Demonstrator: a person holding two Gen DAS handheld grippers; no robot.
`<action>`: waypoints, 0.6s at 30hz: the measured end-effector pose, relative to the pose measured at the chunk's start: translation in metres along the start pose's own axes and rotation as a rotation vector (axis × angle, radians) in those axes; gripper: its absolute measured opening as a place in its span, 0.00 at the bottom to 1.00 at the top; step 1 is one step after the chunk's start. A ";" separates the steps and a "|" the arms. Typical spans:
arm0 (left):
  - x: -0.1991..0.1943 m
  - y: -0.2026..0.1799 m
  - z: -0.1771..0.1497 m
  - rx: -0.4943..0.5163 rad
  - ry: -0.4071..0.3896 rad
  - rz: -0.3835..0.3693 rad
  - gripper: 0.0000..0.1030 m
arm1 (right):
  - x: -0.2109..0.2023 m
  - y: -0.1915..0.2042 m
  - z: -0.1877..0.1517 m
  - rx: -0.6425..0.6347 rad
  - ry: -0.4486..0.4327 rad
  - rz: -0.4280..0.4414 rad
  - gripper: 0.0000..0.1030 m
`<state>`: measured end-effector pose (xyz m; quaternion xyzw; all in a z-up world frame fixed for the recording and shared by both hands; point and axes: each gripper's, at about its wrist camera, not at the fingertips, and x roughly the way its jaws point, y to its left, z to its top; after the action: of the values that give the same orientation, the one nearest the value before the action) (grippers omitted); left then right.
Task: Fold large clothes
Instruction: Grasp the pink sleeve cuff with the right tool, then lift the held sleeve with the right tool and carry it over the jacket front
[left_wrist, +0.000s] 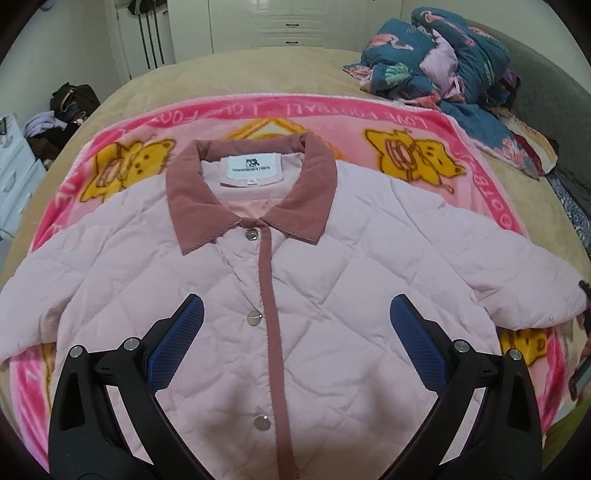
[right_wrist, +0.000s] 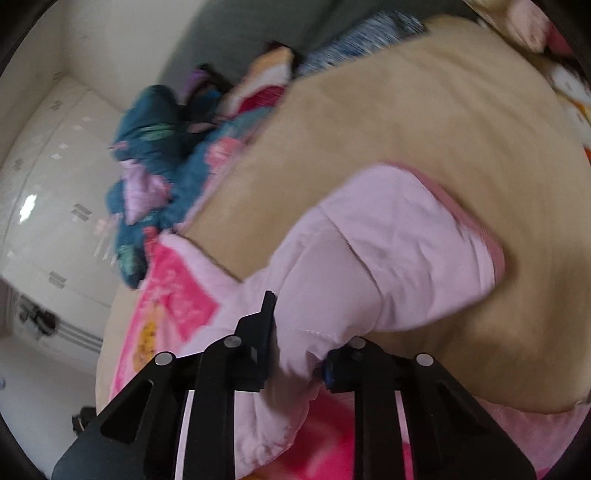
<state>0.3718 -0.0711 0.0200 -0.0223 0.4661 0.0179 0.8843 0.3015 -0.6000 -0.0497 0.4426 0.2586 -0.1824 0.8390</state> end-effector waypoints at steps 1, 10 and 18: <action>-0.004 0.001 0.000 -0.002 -0.007 0.000 0.92 | -0.006 0.009 0.003 -0.022 -0.012 0.019 0.18; -0.034 0.010 0.004 0.009 -0.050 -0.011 0.92 | -0.054 0.099 -0.007 -0.255 -0.092 0.153 0.17; -0.054 0.044 0.007 -0.027 -0.087 -0.022 0.92 | -0.077 0.163 -0.034 -0.378 -0.097 0.249 0.16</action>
<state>0.3446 -0.0275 0.0674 -0.0383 0.4265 0.0153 0.9035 0.3175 -0.4772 0.0858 0.2966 0.1907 -0.0467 0.9346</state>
